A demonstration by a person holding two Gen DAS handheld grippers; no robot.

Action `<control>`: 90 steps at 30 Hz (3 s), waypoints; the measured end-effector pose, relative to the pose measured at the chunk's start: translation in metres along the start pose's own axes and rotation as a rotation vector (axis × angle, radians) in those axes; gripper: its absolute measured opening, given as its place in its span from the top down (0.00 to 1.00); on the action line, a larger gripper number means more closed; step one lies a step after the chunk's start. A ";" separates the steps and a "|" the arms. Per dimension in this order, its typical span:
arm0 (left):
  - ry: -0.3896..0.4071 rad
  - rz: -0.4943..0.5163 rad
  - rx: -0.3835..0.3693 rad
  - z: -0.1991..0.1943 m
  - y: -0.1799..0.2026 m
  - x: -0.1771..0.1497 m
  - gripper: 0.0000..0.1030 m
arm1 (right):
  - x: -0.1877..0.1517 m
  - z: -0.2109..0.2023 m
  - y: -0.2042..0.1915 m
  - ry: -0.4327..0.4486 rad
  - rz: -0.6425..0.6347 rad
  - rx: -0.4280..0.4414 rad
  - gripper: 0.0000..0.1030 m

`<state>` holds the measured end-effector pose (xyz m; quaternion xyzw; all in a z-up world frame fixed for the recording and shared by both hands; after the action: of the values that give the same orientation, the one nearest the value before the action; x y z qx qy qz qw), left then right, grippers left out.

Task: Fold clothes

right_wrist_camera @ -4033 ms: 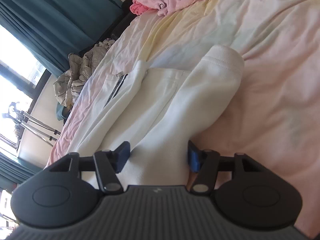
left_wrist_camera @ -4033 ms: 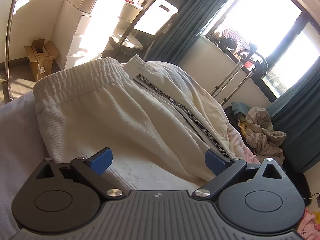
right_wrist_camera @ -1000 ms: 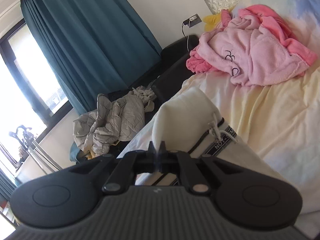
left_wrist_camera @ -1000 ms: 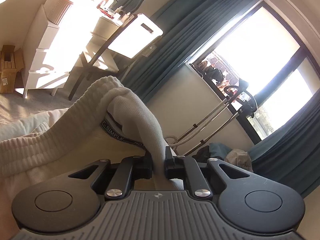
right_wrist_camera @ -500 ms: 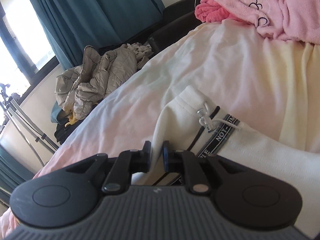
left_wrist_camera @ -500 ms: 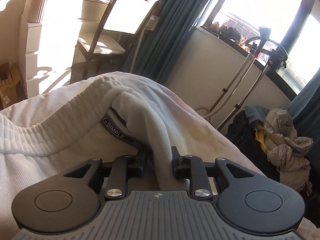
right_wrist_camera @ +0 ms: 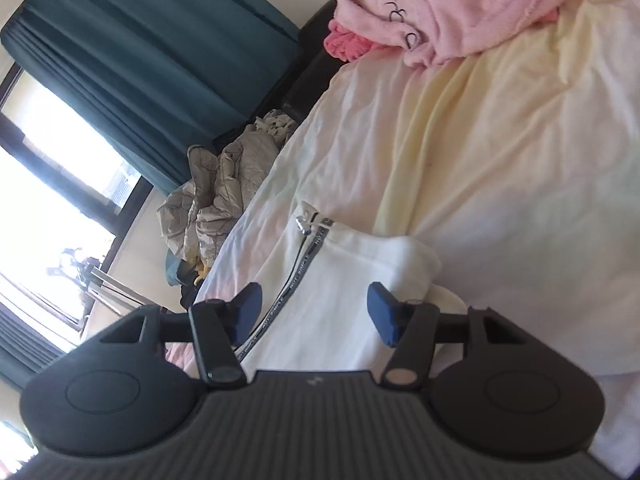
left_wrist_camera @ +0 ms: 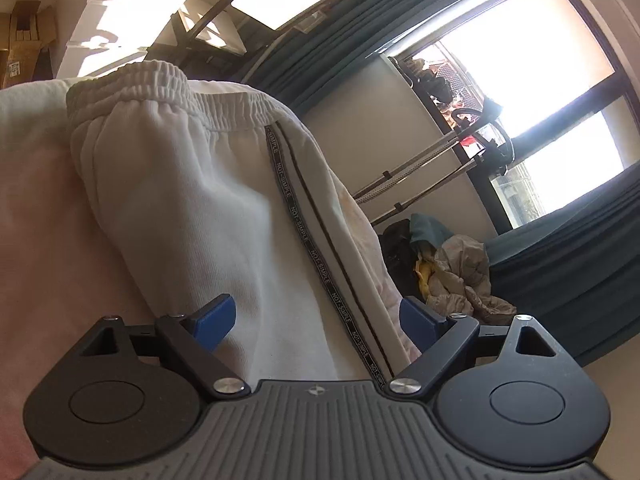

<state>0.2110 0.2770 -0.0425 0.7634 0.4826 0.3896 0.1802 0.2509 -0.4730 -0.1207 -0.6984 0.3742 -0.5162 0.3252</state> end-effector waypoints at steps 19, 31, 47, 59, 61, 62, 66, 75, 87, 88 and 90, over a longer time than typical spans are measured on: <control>-0.083 -0.031 0.033 0.028 -0.060 -0.035 0.10 | -0.050 0.004 0.032 -0.089 0.255 0.041 0.40; 0.056 0.075 0.069 0.081 -0.022 -0.046 0.16 | -0.053 0.059 0.030 0.032 0.091 0.067 0.61; 0.134 -0.090 -0.086 0.009 -0.034 -0.039 0.82 | -0.040 0.012 0.012 0.121 0.097 0.014 0.91; 0.014 0.136 0.036 -0.052 -0.045 -0.048 0.82 | -0.017 -0.083 0.026 0.088 0.219 -0.008 0.94; 0.001 0.128 0.057 -0.050 -0.055 -0.053 0.81 | -0.022 -0.085 0.037 0.044 0.224 -0.055 0.94; -0.003 0.117 0.064 -0.050 -0.059 -0.056 0.81 | -0.025 -0.085 0.044 0.022 0.225 -0.081 0.94; -0.017 0.119 0.103 -0.053 -0.061 -0.058 0.71 | -0.039 -0.084 0.067 0.009 0.302 -0.110 0.94; 0.102 0.375 0.108 -0.102 -0.032 -0.080 0.24 | -0.043 -0.074 0.073 0.008 0.297 -0.108 0.89; 0.251 0.496 0.073 -0.144 -0.016 -0.113 0.16 | -0.043 -0.057 0.064 0.041 0.249 -0.014 0.42; 0.264 0.530 0.062 -0.145 -0.010 -0.117 0.15 | -0.043 -0.054 0.061 0.039 0.226 -0.017 0.41; 0.284 0.594 0.044 -0.143 0.000 -0.125 0.14 | -0.044 -0.051 0.059 0.041 0.194 -0.024 0.41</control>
<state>0.0718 0.1527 -0.0049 0.8126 0.2677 0.5171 -0.0270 0.1824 -0.4685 -0.1778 -0.6521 0.4529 -0.4918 0.3575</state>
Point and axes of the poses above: each gripper's, at about its wrist camera, not at the fingertips, and z roughly the way its jaws point, y to its right, x to its top, the point moved 4 cm from there along z, roughly the way its jaws point, and after that the axes turned 13 degrees about x, right-handed, at the moved point
